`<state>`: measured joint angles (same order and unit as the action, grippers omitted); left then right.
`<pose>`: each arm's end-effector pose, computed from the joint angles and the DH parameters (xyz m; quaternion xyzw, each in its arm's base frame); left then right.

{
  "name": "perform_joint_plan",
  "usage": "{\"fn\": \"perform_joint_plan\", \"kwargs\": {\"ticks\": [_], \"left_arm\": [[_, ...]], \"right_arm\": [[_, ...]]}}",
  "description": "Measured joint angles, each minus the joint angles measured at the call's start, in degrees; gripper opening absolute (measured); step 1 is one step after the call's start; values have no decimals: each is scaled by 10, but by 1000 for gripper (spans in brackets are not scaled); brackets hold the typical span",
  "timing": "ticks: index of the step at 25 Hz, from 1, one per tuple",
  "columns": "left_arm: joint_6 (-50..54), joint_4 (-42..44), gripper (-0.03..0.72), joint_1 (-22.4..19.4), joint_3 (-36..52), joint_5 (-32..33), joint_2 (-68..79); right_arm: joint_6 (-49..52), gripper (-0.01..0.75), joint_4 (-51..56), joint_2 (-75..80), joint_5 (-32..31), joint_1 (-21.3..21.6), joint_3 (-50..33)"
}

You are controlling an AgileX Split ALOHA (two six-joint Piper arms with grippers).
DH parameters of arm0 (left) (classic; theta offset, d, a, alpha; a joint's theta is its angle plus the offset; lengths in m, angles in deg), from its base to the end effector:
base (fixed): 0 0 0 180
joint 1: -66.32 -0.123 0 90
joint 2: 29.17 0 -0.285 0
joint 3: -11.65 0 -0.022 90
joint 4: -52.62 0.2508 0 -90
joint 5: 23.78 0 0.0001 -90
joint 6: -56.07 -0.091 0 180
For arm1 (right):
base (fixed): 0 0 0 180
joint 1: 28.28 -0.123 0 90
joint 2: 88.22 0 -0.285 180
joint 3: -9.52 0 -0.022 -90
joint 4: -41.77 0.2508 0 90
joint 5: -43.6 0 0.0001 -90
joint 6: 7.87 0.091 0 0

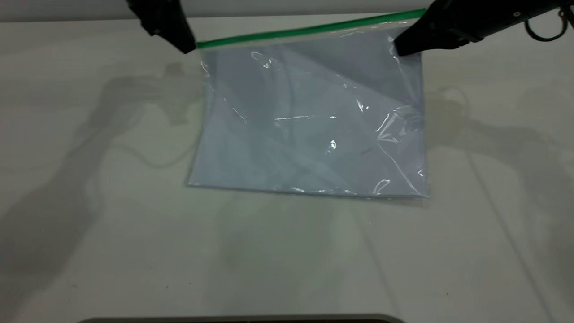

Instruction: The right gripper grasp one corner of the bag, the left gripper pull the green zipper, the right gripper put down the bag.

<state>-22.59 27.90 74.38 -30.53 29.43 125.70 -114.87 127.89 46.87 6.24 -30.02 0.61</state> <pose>0.5131 -0.1035 0.0855 0.5884 0.7777 -0.0824 0.2052 0.4046 0.0675 0.0736 -0.2748 0.8707 0.2544 0.3189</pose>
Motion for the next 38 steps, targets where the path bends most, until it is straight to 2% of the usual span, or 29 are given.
{"fn": "perform_joint_plan", "kwargs": {"ticks": [2,7,9,11,15,19,22,27,34,38], "left_arm": [[8,4,233,-6,0,0,1],[75,4,439,-6,0,-1,0],[122,4,498,-6,0,-1,-5],[182,8,541,-6,1,1,-20],[296,31,567,-6,2,10,-75],[430,99,569,-6,2,48,-155],[516,148,569,-6,2,87,-217],[606,184,569,-6,2,136,-326],[674,186,569,-6,3,137,-459],[705,186,569,-6,40,137,-534]], "right_arm": [[6,189,4,-1,10,3,0],[54,486,7,-1,26,4,0],[86,575,4,-6,52,4,0],[115,629,-8,-20,88,4,0],[218,632,-81,-97,129,8,-1],[355,583,-187,-214,115,24,-1],[450,573,-265,-321,97,39,-1],[593,571,-377,-482,36,76,-2],[723,570,-520,-674,-108,126,-2],[781,570,-567,-753,-176,132,-9]]}}
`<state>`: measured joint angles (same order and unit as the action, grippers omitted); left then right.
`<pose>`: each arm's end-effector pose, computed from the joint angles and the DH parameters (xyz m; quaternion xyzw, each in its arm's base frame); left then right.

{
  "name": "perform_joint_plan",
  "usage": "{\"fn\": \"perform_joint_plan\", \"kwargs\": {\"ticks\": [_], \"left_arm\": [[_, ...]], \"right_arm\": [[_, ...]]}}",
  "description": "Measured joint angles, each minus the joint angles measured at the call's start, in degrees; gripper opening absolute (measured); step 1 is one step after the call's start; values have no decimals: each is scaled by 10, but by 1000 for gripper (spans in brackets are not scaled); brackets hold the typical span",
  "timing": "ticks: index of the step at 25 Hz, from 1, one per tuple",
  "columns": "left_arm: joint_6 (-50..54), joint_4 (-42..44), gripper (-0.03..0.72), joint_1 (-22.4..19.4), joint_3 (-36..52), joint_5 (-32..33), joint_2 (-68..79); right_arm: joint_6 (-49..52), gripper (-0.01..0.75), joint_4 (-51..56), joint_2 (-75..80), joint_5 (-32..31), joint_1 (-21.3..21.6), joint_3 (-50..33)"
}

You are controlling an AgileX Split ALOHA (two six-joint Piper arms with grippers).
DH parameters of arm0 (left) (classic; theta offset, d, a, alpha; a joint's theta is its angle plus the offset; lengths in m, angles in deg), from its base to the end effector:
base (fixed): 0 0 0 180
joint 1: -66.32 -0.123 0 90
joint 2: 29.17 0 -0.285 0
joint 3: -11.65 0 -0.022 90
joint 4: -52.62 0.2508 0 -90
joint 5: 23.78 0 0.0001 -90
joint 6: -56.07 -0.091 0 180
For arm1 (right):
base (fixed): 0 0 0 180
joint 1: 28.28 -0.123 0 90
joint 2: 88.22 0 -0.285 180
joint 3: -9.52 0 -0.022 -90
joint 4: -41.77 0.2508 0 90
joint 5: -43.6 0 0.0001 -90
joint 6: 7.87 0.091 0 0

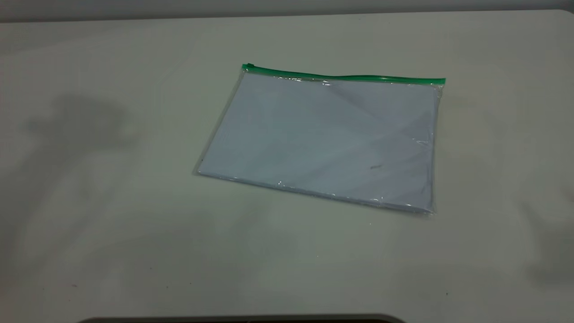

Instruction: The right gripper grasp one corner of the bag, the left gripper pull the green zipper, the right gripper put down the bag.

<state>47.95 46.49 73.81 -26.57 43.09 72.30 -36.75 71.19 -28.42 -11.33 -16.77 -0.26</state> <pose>0.3360 -0.0532 0.4765 0.1246 0.8968 -0.0511 0.4214 0.1598 0.0048 0.4348 -0.0973 0.8511 0.0809 0.5095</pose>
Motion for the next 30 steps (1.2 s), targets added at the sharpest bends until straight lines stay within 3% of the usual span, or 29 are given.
{"fn": "perform_joint_plan", "kwargs": {"ticks": [13,17,30], "left_arm": [[17,21,569,0,370,0,-353],[27,31,569,0,481,0,-467],[51,39,569,0,739,0,-768]], "right_arm": [[28,570,39,-201,-82,-1,-148],[23,570,40,-230,-95,-22,-192],[21,570,30,-396,-124,-29,-279]]}}
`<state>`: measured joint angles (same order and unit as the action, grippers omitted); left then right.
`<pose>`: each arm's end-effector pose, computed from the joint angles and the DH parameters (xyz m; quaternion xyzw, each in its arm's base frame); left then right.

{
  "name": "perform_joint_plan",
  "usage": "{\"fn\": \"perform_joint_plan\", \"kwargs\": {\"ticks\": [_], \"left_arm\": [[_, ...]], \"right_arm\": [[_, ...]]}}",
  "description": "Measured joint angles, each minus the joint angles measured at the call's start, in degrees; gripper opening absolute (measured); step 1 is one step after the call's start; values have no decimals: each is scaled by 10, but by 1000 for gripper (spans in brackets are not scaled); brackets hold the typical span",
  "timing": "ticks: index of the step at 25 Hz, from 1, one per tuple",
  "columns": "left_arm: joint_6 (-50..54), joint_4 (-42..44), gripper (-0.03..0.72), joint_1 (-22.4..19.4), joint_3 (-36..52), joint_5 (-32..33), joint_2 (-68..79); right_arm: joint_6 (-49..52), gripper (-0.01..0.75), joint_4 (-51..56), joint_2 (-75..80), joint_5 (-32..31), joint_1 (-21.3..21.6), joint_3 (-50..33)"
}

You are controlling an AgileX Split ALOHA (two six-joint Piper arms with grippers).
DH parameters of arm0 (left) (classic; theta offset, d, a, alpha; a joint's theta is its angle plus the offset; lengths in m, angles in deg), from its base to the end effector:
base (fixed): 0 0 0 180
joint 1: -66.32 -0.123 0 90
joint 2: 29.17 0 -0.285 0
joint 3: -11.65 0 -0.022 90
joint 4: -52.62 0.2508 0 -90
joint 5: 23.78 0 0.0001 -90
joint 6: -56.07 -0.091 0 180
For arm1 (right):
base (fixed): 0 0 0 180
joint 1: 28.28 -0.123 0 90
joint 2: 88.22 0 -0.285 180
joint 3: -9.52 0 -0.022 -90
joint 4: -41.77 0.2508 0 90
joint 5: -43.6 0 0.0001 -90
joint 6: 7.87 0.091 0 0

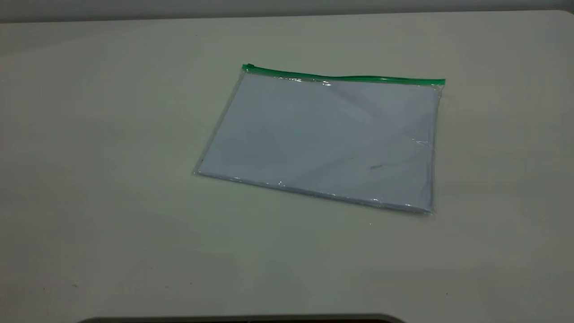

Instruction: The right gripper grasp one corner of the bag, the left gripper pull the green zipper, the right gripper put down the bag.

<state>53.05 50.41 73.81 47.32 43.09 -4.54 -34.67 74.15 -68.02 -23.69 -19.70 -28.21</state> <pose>0.0197 -0.0058 0.3301 0.0831 0.8916 -0.0366 0.4437 0.0074 0.0444 0.3317 -0.1575 0.8383 0.1305 0.5054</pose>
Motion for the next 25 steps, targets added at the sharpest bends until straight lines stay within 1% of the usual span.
{"fn": "perform_joint_plan", "kwargs": {"ticks": [4,12,18,21,25], "left_arm": [[0,-1,569,0,55,-2,-38],[1,-7,569,0,128,-9,-52],[2,-16,569,0,137,-18,-52],[2,-16,569,0,137,-19,-52],[2,-16,569,0,137,-20,-52]], "right_arm": [[0,570,-2,-44,-32,0,-23],[7,570,-54,-122,-34,0,-63],[44,570,-120,-135,-26,0,-89],[74,570,-169,-135,-14,0,-91],[99,570,-205,-135,-4,-1,-91]]}}
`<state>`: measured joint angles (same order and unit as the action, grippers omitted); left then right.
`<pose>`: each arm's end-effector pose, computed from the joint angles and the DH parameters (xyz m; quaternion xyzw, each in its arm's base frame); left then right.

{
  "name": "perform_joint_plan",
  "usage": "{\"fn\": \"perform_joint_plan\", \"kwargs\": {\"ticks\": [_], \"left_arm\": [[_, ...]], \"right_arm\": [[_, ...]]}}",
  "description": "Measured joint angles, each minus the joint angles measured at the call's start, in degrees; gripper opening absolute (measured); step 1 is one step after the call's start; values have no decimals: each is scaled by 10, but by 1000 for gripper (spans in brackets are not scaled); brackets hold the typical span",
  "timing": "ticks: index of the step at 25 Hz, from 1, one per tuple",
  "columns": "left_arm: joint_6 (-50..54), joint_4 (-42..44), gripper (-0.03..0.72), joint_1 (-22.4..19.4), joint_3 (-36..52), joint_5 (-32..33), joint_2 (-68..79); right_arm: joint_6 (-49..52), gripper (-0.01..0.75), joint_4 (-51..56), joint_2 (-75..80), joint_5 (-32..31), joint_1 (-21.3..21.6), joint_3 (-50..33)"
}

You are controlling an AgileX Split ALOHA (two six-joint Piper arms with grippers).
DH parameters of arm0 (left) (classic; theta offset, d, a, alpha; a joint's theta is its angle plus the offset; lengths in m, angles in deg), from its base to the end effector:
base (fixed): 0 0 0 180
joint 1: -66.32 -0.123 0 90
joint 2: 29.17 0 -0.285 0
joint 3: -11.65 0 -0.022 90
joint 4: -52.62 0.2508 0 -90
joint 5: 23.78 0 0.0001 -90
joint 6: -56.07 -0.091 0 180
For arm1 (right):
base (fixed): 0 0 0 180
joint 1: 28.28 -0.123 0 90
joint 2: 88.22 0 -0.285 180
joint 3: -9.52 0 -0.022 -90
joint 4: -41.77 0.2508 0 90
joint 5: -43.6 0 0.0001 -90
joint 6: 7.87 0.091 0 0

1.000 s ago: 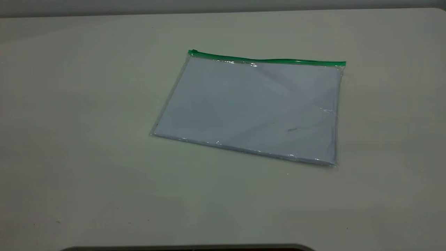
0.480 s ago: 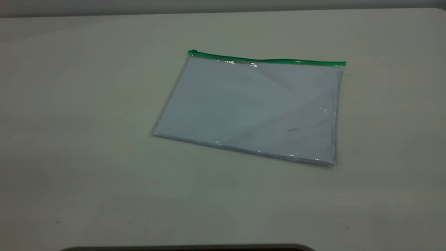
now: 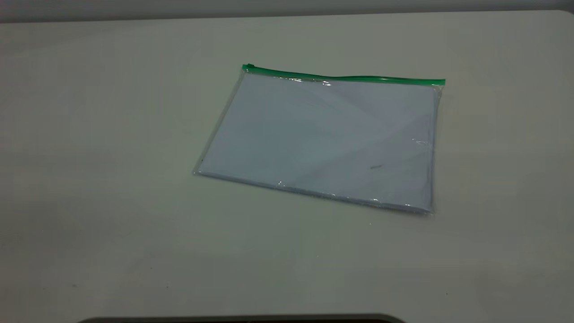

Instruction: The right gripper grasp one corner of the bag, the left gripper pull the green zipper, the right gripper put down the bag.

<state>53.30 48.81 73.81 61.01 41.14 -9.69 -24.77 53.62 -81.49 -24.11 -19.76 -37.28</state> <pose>0.0219 -0.0084 0.2662 0.0811 0.9156 -0.0494 0.3907 -0.0150 0.0197 0.2773 -0.0760 0.8635 -0.0074 0.4986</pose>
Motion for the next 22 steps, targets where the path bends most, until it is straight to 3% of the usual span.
{"fn": "perform_joint_plan", "kwargs": {"ticks": [9,22], "left_arm": [[0,-2,569,0,0,-2,0],[0,-2,569,0,0,-2,0]], "right_arm": [[6,569,-26,0,15,-49,-7],[23,569,-37,0,23,-52,-27]]}}
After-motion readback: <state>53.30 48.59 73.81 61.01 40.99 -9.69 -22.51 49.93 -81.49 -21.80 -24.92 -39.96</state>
